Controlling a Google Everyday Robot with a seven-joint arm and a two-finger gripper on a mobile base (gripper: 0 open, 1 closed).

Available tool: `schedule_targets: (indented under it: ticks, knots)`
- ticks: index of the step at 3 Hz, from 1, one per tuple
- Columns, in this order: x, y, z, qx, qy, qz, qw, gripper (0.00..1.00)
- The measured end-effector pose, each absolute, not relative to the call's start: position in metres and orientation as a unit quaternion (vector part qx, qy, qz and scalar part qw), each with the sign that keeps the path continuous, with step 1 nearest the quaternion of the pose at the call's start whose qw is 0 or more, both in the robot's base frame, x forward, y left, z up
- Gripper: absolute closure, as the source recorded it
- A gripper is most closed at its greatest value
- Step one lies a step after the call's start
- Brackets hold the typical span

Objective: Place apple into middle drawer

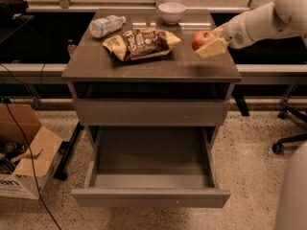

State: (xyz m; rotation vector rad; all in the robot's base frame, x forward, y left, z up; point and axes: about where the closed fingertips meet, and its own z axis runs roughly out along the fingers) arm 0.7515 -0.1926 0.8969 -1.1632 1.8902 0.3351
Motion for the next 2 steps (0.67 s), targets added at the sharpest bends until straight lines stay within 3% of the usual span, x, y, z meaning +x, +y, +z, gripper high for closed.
schedule_targets:
  ticks: [2]
  knots:
    - [0.665,-0.170,0.910,-0.500,0.744,0.134,0.423,1.00]
